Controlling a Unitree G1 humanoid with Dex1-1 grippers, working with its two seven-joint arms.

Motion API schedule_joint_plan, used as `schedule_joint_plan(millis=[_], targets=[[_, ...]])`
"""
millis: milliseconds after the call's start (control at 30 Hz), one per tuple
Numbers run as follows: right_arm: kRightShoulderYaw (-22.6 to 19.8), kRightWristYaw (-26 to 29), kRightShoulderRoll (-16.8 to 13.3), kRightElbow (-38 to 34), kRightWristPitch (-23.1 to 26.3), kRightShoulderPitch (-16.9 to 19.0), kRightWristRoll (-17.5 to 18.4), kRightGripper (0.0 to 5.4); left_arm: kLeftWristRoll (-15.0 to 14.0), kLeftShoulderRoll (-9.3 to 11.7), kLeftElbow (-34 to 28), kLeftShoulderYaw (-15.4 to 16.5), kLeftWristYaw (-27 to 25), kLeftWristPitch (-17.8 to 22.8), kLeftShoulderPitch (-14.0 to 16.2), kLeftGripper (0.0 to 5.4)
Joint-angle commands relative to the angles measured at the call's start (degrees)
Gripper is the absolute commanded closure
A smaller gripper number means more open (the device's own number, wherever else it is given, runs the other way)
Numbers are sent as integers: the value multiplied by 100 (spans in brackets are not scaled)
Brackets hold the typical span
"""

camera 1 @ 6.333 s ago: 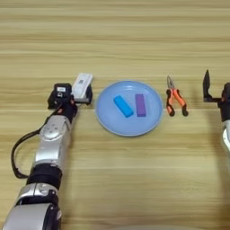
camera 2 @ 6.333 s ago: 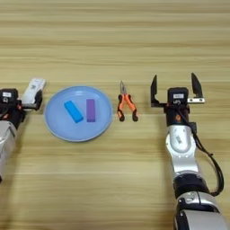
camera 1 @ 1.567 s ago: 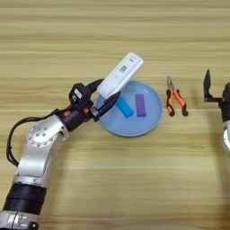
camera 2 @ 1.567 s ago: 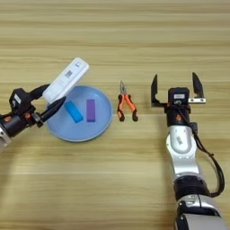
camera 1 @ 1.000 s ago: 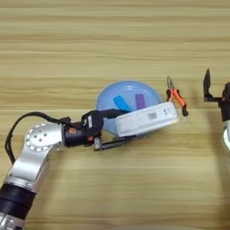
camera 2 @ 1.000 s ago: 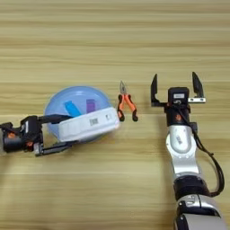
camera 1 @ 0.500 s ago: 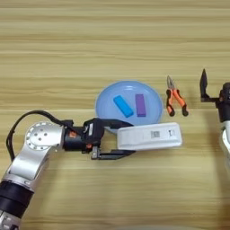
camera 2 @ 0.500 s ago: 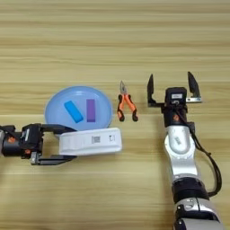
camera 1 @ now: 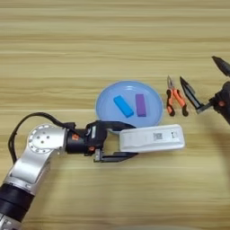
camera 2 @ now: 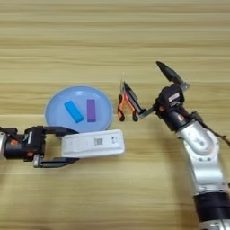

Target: Move the objects on the table

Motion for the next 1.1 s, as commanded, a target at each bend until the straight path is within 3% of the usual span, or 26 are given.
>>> schedule_joint_plan(millis=[33,167,300,400,500,667,833,967,1100], targets=[[-305,750,-603,-460,651,186,652,0,102,74,-154,-48,96,67,8,255],[-403,1394,-982,-1041,1371,457,1259,0,162,90,-178,-89,143,82,5,255],[-440,2218,-1410,-1399,1785,740,1572,0,166,116,-235,-101,140,119,13,255],[-410,2819,-1662,-1461,2146,741,1835,0,181,120,-209,-114,124,123,-10,255],[-268,3390,-1920,-1517,2414,665,1839,0,192,113,-211,-134,117,142,-30,255],[-80,3893,-2057,-1580,2857,351,1824,0,177,120,-221,-152,102,159,-45,255],[202,4161,-2103,-1632,3059,99,1574,0,139,125,-241,-133,92,180,-49,255],[383,4221,-2094,-1710,3076,25,1318,0,136,144,-250,-128,83,181,-50,255],[517,4339,-2116,-1839,3199,64,1294,0,107,142,-256,-116,84,214,-66,255]])
